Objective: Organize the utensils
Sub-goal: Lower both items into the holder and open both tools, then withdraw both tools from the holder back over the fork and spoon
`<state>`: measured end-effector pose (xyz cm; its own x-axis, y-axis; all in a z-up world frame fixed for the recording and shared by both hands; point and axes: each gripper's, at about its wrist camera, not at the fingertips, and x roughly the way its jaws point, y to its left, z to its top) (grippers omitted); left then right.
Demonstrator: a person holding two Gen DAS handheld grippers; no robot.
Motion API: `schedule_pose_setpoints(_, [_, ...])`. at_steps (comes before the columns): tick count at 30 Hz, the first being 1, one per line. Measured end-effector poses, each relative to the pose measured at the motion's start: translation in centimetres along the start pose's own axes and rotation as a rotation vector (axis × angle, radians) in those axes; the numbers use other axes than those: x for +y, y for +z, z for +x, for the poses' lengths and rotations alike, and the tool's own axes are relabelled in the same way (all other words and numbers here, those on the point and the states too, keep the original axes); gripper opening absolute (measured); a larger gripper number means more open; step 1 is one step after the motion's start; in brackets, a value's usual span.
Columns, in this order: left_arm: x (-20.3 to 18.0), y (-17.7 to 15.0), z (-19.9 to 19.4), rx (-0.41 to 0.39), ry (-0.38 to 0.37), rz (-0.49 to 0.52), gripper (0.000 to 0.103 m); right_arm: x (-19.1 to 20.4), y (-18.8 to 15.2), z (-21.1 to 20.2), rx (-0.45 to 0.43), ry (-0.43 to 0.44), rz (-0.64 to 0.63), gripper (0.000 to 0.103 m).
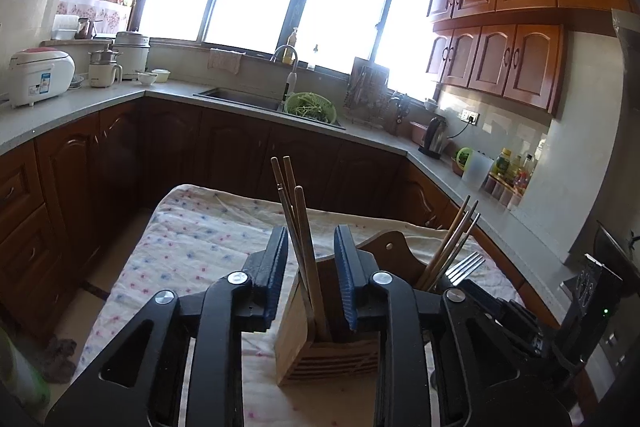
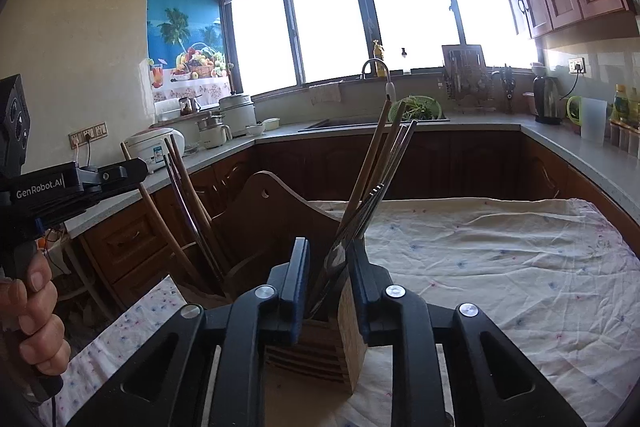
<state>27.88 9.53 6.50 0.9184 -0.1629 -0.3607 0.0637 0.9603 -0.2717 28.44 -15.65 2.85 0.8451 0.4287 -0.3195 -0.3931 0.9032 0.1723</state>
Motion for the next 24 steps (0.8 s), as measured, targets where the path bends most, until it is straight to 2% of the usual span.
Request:
schedule_pose_setpoints(4, [-0.2, -0.4, -0.2, 0.009, 0.001, -0.003, 0.037, -0.1, 0.1, -0.6, 0.001, -0.004, 0.005, 0.037])
schedule_pose_setpoints(6, [-0.2, -0.6, -0.5, 0.007, 0.012, -0.001, 0.057, -0.2, 0.2, -0.9, 0.001, -0.014, 0.012, 0.047])
schedule_pose_setpoints(7, [-0.3, -0.7, -0.7, 0.001, 0.02, -0.001, 0.062, -0.4, 0.2, -1.1, 0.002, -0.018, 0.019, 0.052])
schedule_pose_setpoints(8, [-0.3, -0.8, -0.9, -0.003, 0.032, -0.003, 0.075, -0.5, 0.2, -1.2, 0.004, -0.022, 0.026, 0.061])
schedule_pose_setpoints(9, [-0.2, -1.0, -1.2, -0.007, 0.044, -0.007, 0.083, -0.7, 0.2, -1.4, 0.002, -0.027, 0.035, 0.068])
schedule_pose_setpoints(12, [-0.1, -1.4, -1.6, -0.008, 0.057, -0.017, 0.089, -1.0, -0.1, -1.8, 0.014, -0.036, 0.05, 0.078])
schedule_pose_setpoints(17, [0.2, -2.4, -2.2, 0.012, 0.078, -0.024, 0.09, -1.2, -0.4, -2.8, 0.021, -0.024, 0.065, 0.085])
schedule_pose_setpoints(24, [0.4, -3.5, -3.6, 0.027, 0.086, -0.03, 0.09, -0.5, -0.4, -4.5, 0.012, -0.009, 0.067, 0.087])
